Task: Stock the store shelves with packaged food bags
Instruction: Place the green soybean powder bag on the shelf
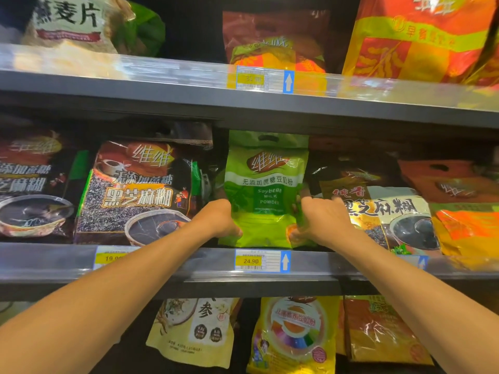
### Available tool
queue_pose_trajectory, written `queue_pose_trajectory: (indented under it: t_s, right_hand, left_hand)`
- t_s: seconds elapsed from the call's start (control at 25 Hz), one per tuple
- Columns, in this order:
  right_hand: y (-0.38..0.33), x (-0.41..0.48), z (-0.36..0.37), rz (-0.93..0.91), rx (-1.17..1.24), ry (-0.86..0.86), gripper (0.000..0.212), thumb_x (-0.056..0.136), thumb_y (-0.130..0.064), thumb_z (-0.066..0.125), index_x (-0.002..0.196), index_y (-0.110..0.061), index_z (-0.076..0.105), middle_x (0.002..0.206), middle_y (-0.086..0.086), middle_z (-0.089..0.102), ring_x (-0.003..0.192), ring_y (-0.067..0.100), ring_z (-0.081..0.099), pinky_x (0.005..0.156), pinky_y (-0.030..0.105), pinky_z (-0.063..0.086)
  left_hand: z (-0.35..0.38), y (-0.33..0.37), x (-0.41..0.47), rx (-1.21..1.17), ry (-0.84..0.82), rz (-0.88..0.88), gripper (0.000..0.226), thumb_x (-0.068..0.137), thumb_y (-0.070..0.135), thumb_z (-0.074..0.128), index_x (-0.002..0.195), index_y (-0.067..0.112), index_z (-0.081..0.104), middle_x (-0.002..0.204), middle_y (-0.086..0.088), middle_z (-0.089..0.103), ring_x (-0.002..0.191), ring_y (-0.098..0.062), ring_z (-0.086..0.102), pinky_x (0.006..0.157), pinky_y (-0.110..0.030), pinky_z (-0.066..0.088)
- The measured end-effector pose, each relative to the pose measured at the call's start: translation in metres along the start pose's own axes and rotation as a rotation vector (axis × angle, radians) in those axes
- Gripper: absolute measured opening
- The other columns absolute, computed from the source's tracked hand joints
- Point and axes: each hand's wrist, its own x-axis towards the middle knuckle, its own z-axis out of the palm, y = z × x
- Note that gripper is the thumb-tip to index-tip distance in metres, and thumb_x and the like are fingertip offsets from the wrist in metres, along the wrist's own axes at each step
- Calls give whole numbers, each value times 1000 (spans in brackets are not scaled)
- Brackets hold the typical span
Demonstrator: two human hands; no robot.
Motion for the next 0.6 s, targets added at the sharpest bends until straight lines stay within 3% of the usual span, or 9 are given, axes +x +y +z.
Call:
queue_pose_trajectory:
  t_s: [0.12, 0.24, 0.4, 0.52, 0.6]
  right_hand:
    - [-4, 3, -9, 14, -39, -48, 56, 77, -64, 76, 99, -20, 50, 93, 0, 67, 97, 27, 70, 97, 44, 42]
    - [-6, 4, -16, 22, -55, -89, 54, 79, -64, 77, 91, -21, 47, 84, -2, 56, 97, 28, 70, 100, 43, 43]
    - [-7, 2, -15, 35, -72, -81, 53, 81, -67, 73, 90, -21, 47, 82, -4, 56, 79, 25, 57, 95, 43, 41]
    - [-7, -1, -17, 40, -54, -96, 56, 79, -67, 73, 94, -22, 46, 91, -3, 62, 89, 25, 64, 97, 45, 40]
    - [-7, -2, -18, 50, -40, -97, 59, 77, -69, 74, 101, -21, 49, 103, -1, 68, 101, 26, 68, 99, 46, 41]
  left_hand:
    - [-1, 1, 4, 6, -20, -1, 57, 87, 36, 82, 124, 0, 58, 111, -12, 59, 102, -29, 59, 79, -33, 46]
    - [-1, 3, 8, 25, -29, -1, 57, 88, 36, 81, 125, -1, 60, 122, -16, 63, 115, -33, 63, 85, -36, 49]
    - [0, 2, 6, 16, -39, -7, 60, 88, 37, 81, 129, 0, 58, 125, -16, 63, 113, -33, 62, 93, -39, 53]
    - [-3, 0, 3, -40, -50, -14, 52, 88, 35, 82, 119, 1, 58, 106, -11, 60, 95, -28, 58, 80, -35, 48]
    - [-5, 0, -1, -148, -79, -29, 62, 89, 33, 81, 131, 0, 50, 108, -10, 57, 98, -26, 54, 81, -34, 45]
